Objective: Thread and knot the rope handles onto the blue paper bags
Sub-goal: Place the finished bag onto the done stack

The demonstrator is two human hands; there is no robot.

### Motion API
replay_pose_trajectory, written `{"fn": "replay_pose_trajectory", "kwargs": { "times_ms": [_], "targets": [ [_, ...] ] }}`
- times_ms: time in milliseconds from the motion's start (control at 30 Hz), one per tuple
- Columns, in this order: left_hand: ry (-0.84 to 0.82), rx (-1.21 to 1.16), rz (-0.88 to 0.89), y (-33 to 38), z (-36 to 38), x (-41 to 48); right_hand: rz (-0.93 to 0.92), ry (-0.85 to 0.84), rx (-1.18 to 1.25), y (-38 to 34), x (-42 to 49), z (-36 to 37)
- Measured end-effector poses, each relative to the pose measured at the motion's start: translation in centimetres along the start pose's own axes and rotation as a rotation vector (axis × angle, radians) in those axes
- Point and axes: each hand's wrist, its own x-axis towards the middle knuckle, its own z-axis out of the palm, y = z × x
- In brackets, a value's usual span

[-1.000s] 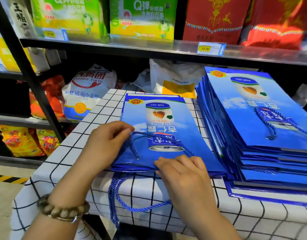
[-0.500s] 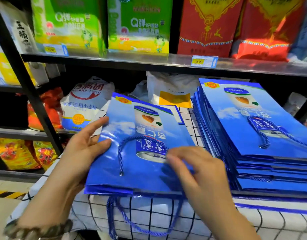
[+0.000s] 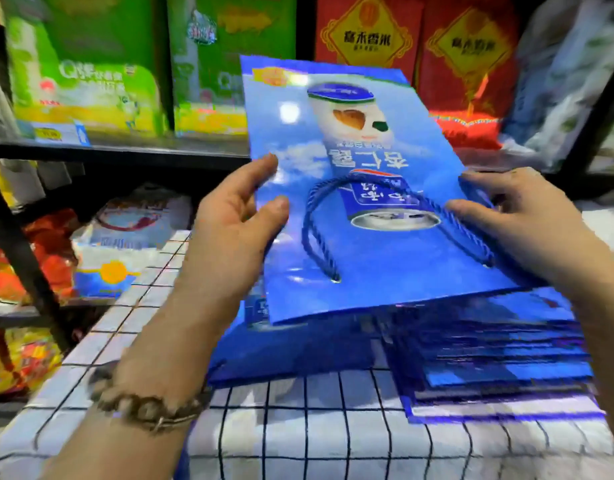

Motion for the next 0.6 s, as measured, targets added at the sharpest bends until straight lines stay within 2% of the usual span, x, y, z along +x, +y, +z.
{"fn": "replay_pose_trajectory", "kwargs": {
  "times_ms": [67,133,233,367,433,533,600],
  "targets": [
    [-0.089,0.169,0.02,-1.2,3.6,1.3,0.006,-0.033,-0.077,2.8,0.2,-2.3],
    [-0.194,0.401,0.034,-3.0,7.0,2.0,0.122,-0.054,-0.086,6.1,-0.1,-3.3],
    [-0.384,0.65,-0.046,-6.1,10.7,2.0,0.318,-0.104,-0.119,10.9,-1.7,-2.9],
    [-0.562,1.017,-0.129,-9.2,12.4,1.1,0.386,-0.167,-0.12,13.6,-3.8,-0.5],
    [-0.554,1.086,-0.137,-9.7,12.1,1.1,0.338,-0.211,-0.218,14.6,-4.2,0.4],
    [-0.46,1.036,0.012,-8.4,12.1,1.6,0.28,-0.217,-0.371,14.6,-3.2,0.2],
    [-0.527,0.943,0.049,-7.3,13.2,2.3,0.188,-0.18,-0.333,12.7,-1.9,-0.1]
  ]
}}
